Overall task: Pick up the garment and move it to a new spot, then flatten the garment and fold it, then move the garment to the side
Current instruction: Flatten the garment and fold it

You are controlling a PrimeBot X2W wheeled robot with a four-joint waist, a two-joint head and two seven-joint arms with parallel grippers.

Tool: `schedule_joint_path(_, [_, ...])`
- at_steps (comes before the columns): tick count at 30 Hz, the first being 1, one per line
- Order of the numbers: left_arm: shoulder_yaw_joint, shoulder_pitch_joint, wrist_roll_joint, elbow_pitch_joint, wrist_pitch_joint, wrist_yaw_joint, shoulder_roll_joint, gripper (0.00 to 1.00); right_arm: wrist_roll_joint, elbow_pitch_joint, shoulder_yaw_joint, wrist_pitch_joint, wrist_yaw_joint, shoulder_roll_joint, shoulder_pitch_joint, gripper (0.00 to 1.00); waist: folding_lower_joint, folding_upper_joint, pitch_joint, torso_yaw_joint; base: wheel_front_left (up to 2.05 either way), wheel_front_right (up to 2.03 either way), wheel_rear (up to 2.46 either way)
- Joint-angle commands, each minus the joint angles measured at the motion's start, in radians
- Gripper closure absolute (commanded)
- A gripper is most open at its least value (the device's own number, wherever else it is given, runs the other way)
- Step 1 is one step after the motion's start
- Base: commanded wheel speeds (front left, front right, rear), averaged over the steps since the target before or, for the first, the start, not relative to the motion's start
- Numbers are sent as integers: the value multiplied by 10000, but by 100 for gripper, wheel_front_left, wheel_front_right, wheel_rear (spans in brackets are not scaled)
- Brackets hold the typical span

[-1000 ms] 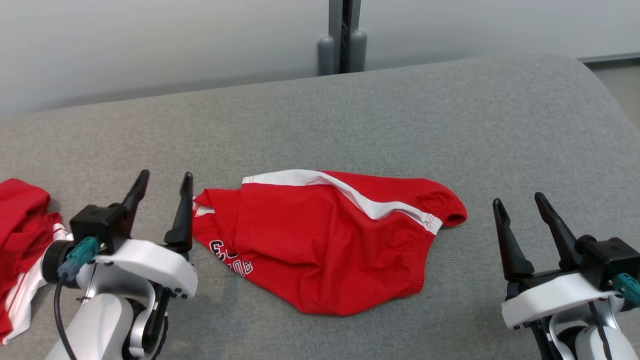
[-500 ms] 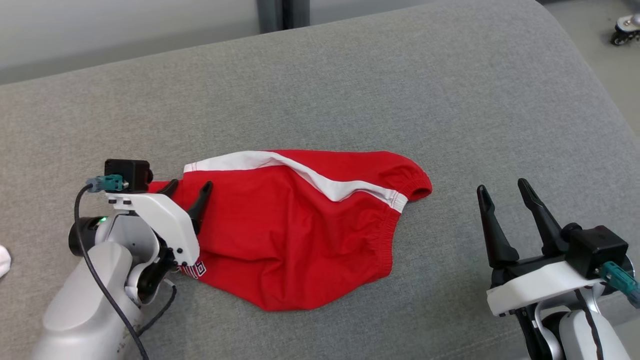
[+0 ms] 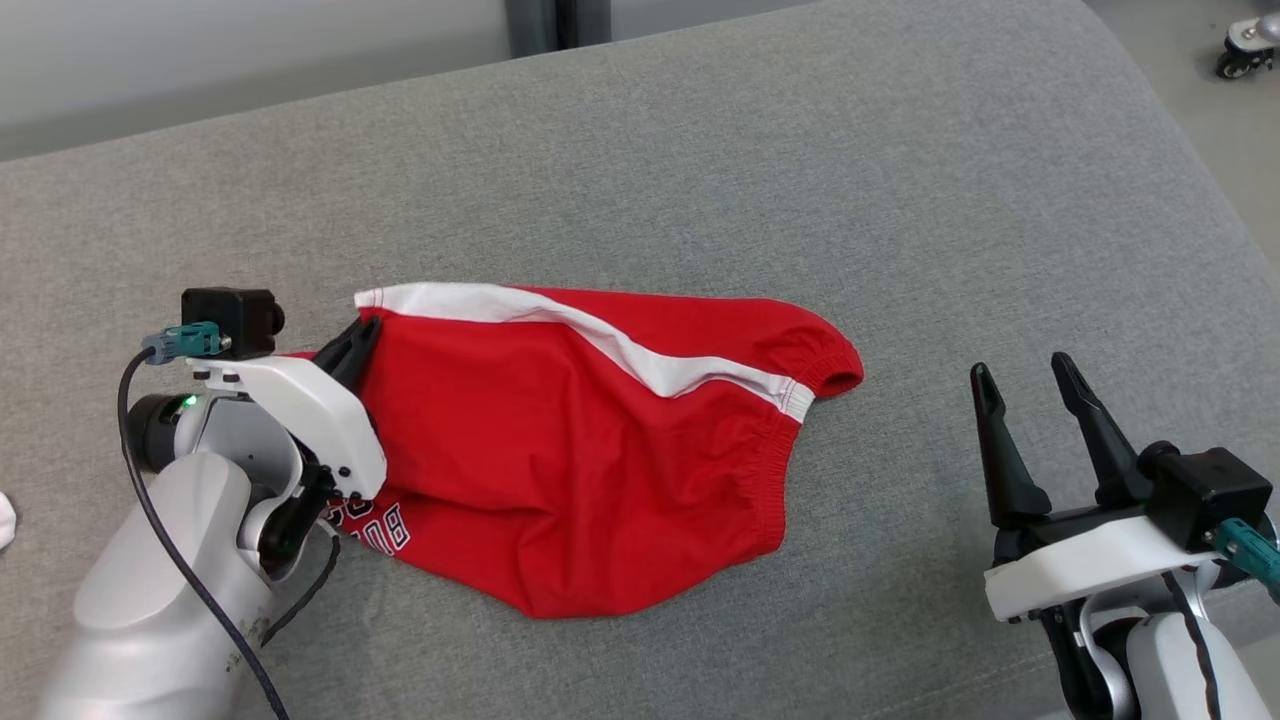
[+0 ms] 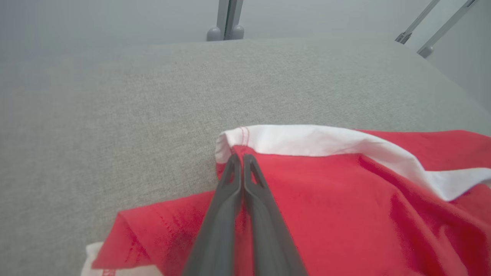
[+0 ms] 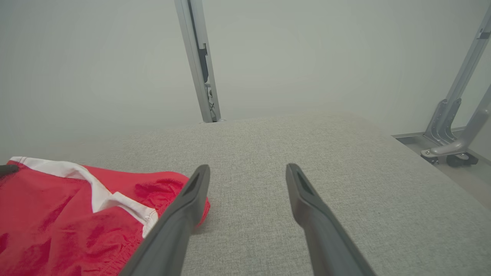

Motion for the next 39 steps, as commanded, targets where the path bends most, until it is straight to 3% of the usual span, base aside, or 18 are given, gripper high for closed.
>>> schedule_joint_path(1, [-39, -154, 189, -234, -210, -15, 82, 100, 62, 17, -67, -79, -3, -48, -92, 0, 0, 0, -45, 88, 0, 0, 0])
schedule_joint_path(7, [-274, 796, 592, -2292, -691, 199, 470, 100, -66, -34, -395, -12, -3, -47, 66, 0, 0, 0, -263, 579, 0, 0, 0])
schedule_joint_path(15, [-639, 3876, 840, -5669, -703, 1345, 1100, 100, -176, -321, -674, 252, -3, -48, 330, 0, 0, 0, -520, 1245, 0, 0, 0])
schedule_joint_path(19, [-800, 5080, 565, -5932, -779, 1740, 820, 100, -254, -470, -679, 458, -3, -51, 339, 0, 0, 0, -562, 1566, 0, 0, 0])
schedule_joint_path(23, [-821, 5357, 321, -5472, -1011, 1751, 488, 100, -284, -549, -708, 565, -3, -48, 401, 0, 0, 0, -650, 1715, 0, 0, 0])
schedule_joint_path(24, [-825, 5417, 238, -5358, -1039, 1741, 394, 84, -295, -575, -715, 571, -3, -51, 408, 0, 0, 0, -665, 1728, 0, 0, 0])
schedule_joint_path(25, [-785, 5439, 164, -5238, -1100, 1756, 300, 27, -312, -595, -716, 612, -3, -48, 408, 0, 0, 0, -700, 1736, 0, 0, 0])
schedule_joint_path(26, [-756, 5437, 150, -5147, -1163, 1782, 258, 0, -331, -613, -735, 638, -3, -50, 435, 0, 0, 0, -750, 1737, 0, 0, 0])
schedule_joint_path(33, [-163, 5636, -80, -5258, -2136, 2181, -81, 0, -515, -726, -994, 750, -3, -48, 646, 0, 0, 0, -1128, 1707, 0, 0, 0])
schedule_joint_path(39, [598, 5464, 423, -5931, -3283, 2922, 42, 0, -722, -930, -1070, 876, -3, -50, 842, 0, 0, 0, -1555, 1779, 0, 0, 0])
